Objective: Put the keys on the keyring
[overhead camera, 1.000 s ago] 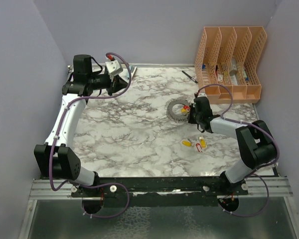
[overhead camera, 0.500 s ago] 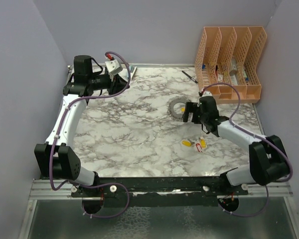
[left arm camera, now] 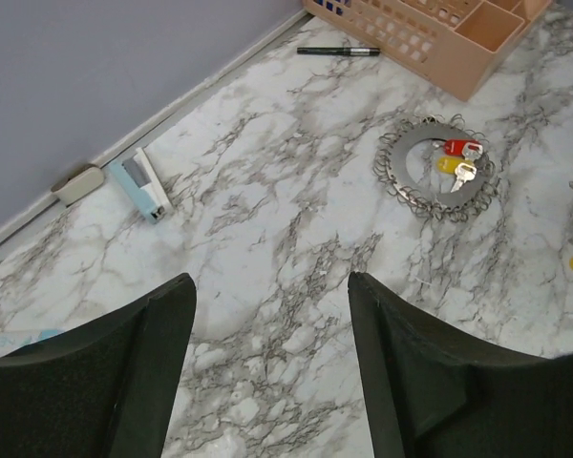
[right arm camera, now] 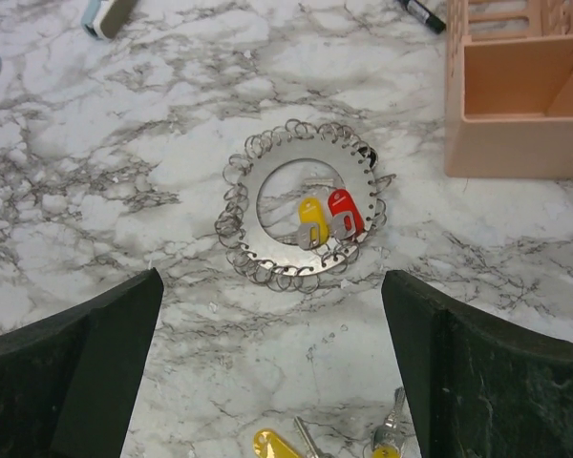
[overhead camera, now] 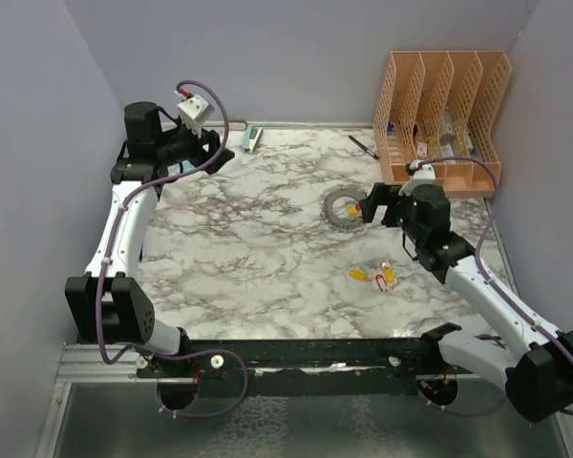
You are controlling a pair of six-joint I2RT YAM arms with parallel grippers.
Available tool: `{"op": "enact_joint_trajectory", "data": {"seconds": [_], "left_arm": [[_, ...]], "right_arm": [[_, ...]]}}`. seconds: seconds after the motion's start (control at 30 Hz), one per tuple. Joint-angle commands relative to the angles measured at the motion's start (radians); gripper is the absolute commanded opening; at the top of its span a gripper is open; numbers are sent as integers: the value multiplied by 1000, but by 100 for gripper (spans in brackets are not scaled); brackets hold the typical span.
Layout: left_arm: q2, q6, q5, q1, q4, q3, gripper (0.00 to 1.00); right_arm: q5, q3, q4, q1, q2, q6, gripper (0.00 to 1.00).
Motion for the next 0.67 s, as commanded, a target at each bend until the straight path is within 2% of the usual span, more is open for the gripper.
{"op": "enact_joint_trajectory", "data": {"seconds": [0.0, 0.1, 0.13, 0.17, 0.23, 0.3, 0.63], "left_arm": [[-26, -80, -76, 38, 48, -19, 68], [-30, -98, -76, 58, 59, -32, 71], [-31, -101, -75, 64, 61, -36, 86], [-32, -104, -75, 68, 61, -37, 89], [-33, -109, -69, 75, 64, -40, 89], [-37, -110, -65, 79, 66, -44, 89], [-46, -93, -57, 87, 71, -50, 90]], "right_arm": [[-69, -29, 75, 17, -78, -65, 100], [-108, 20, 17, 17, -43, -33, 100], [-101, 43, -15, 17, -25, -33, 100], [-73, 67, -52, 17, -5, -19, 100], [-4, 108, -119, 18, 30, 4, 100], [-6, 121, -137, 18, 42, -17, 100], [-12, 82, -64, 18, -30, -74, 100]]}}
